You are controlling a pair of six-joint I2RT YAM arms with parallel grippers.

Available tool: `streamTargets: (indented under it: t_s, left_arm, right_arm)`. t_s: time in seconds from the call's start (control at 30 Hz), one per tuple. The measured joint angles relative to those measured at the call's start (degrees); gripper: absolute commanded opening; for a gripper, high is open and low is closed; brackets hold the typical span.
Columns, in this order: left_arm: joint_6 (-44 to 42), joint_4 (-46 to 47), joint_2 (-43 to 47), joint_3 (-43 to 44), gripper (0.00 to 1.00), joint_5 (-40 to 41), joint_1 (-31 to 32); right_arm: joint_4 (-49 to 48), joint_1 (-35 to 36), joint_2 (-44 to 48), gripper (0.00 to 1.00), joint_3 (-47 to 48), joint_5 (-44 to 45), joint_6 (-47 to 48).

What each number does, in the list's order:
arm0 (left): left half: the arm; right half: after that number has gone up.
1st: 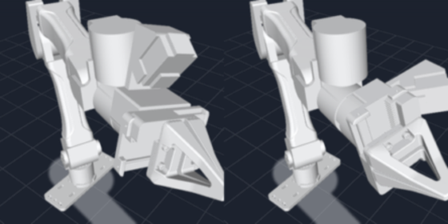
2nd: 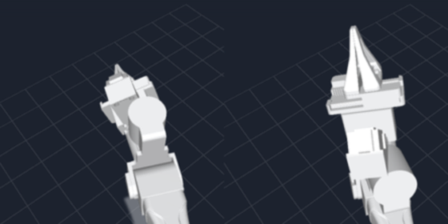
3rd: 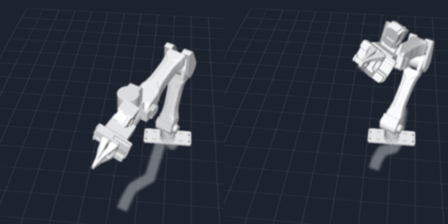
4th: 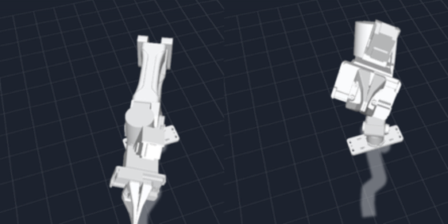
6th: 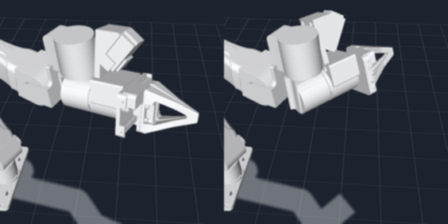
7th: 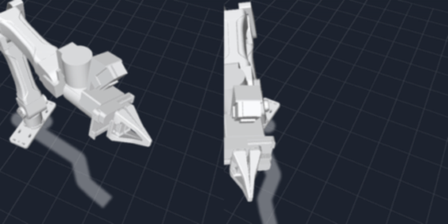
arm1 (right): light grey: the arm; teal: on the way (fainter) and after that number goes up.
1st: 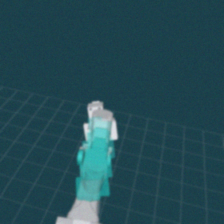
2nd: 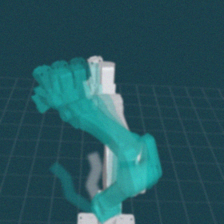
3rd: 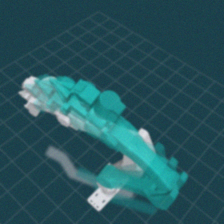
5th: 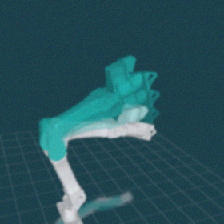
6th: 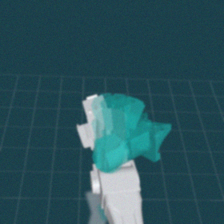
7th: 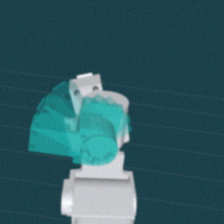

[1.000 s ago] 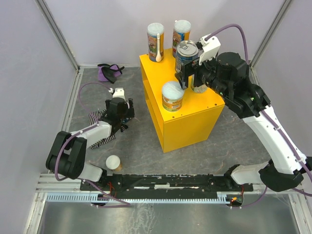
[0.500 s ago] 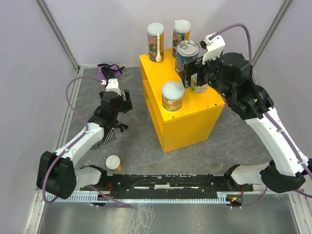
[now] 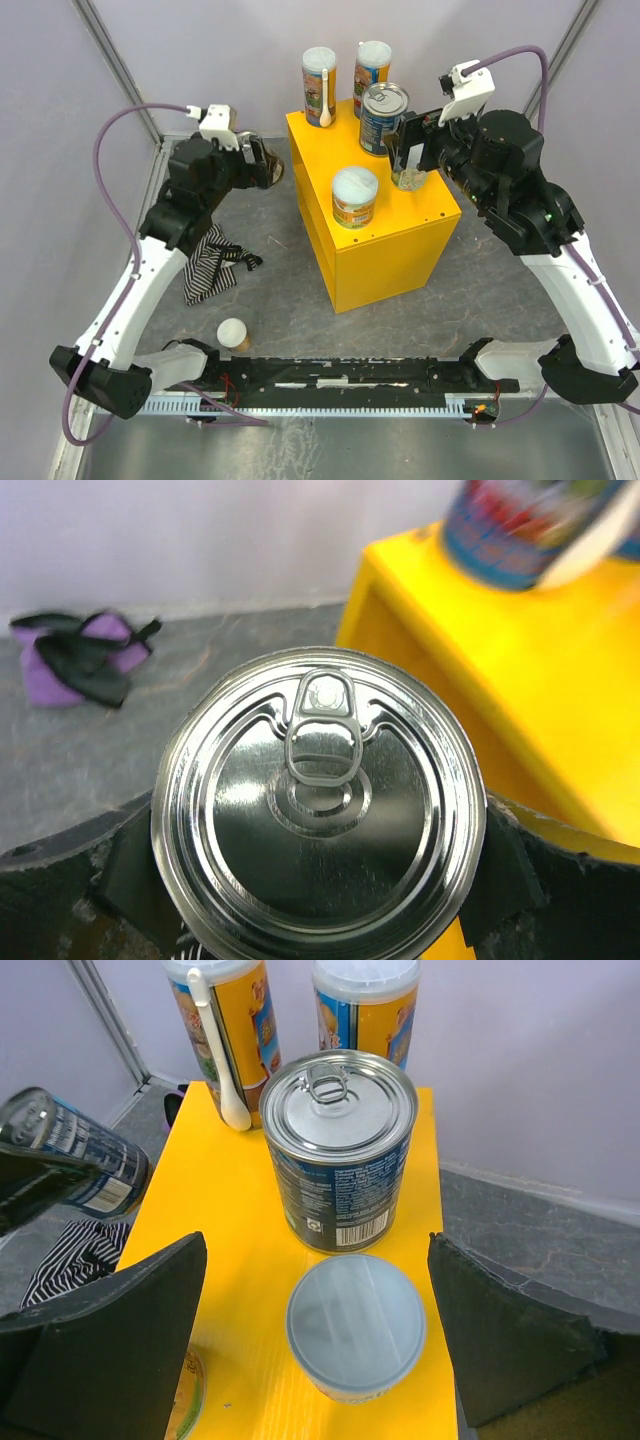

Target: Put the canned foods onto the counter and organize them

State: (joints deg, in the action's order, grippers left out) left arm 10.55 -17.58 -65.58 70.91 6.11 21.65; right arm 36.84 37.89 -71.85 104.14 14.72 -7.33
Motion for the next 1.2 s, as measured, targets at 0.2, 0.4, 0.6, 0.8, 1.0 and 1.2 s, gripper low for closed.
streamTargets:
  t_s: [0.2, 0.4, 0.6, 0.8, 1.0, 1.2]
  left_arm:
    - [-3.1, -10.4, -3.6, 18.3, 0.03, -8.1, 1.4]
    - [-4.7, -16.9, -6.6, 30.6, 0.03, -14.3, 2.1]
    - [-5.7, -19.7, -9.0, 35.8, 0.03, -18.7, 3.3]
    - [-6.8, -20.1, -13.1, 38.1, 0.03, -19.6, 7.5]
    - [-8.9, -20.4, -16.9, 40.2, 0.03, -18.2, 11.5]
    - [-13.0, -24.3, -22.5, 47.5, 0.03, -13.6, 16.9]
  right_arm:
    - [0.1, 0.0, -0.4, 0.99, 1.6, 1.0, -0.2]
    - [0.4, 0.0, -0.6, 0.99, 3.9, 1.9, -0.2]
    - [0.9, 0.0, -0.8, 0.99, 5.8, 2.3, -0.2]
    - [1.0, 0.0, -0.8, 0.99, 6.3, 2.4, -0.3]
    - [1.2, 0.0, -1.0, 0.99, 6.4, 2.5, -0.3]
    - [1.8, 0.0, -1.8, 0.99, 7.3, 2.5, -0.2]
